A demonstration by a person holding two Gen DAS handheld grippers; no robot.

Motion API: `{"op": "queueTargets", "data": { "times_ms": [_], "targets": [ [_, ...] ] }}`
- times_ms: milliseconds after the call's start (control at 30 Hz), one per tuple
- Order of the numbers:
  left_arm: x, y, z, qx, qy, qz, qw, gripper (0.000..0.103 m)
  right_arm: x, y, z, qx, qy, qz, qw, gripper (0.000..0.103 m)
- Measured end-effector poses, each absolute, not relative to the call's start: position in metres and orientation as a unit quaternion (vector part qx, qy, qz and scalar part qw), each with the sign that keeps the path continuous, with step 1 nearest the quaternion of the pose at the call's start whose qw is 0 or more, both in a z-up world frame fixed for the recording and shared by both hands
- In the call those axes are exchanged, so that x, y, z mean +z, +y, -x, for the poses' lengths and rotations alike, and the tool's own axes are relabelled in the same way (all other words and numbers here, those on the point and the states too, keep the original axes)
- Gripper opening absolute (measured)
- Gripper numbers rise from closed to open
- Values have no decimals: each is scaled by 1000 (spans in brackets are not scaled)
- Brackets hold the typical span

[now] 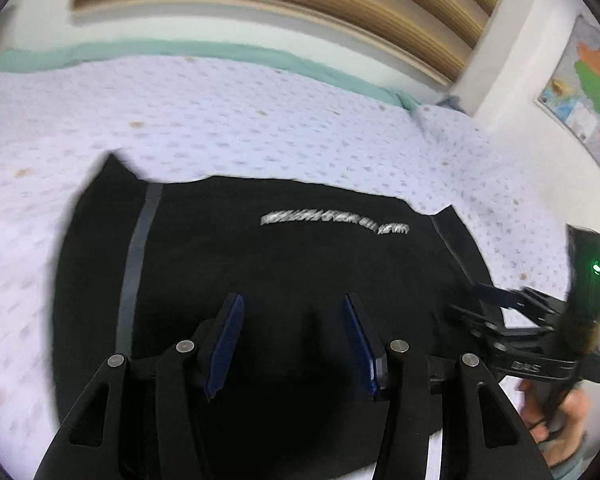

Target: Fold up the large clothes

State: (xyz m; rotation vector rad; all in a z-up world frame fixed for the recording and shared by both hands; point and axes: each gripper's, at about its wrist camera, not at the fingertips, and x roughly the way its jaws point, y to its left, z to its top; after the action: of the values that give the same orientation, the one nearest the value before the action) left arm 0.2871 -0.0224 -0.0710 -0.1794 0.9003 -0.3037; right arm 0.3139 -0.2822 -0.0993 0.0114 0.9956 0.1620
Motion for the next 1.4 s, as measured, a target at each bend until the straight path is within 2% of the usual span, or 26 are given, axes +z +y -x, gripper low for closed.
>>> {"op": "queueTargets", "data": {
  "times_ms": [167, 300, 367, 533, 700, 833, 967, 1100, 1167, 1400],
  "targets": [
    [-104, 19, -248, -89, 491, 170, 850, 52, -107, -267, -267, 49, 507, 42, 860, 80],
    [-162, 23, -256, -83, 525, 196, 824, 50, -161, -257, -268, 43, 543, 29, 838, 82],
    [-166, 32, -257, -83, 521, 228, 818, 50, -173, -254, -264, 59, 521, 57, 850, 84],
    [-157, 37, -243, -100, 495, 235, 831, 49, -172, -259, -242, 45, 480, 50, 875, 86],
    [-130, 55, -215, -139, 462, 234, 844, 49, -151, -287, -222, 67, 483, -10, 873, 86],
    [-102, 69, -194, -107, 428, 159, 883, 49, -136, -304, -199, 68, 468, -7, 881, 87],
    [-83, 91, -184, -101, 407, 138, 897, 49, -120, -299, -207, 58, 441, 1, 896, 87],
    [-69, 114, -191, -96, 390, 155, 903, 49, -94, -329, -195, 43, 413, -22, 910, 88],
    [-64, 116, -195, -110, 390, 154, 901, 53, -88, -350, -201, 37, 410, -43, 910, 88],
    [-69, 115, -251, -112, 411, 138, 894, 57, -107, -426, -251, 30, 444, -151, 883, 88]
  ]
}}
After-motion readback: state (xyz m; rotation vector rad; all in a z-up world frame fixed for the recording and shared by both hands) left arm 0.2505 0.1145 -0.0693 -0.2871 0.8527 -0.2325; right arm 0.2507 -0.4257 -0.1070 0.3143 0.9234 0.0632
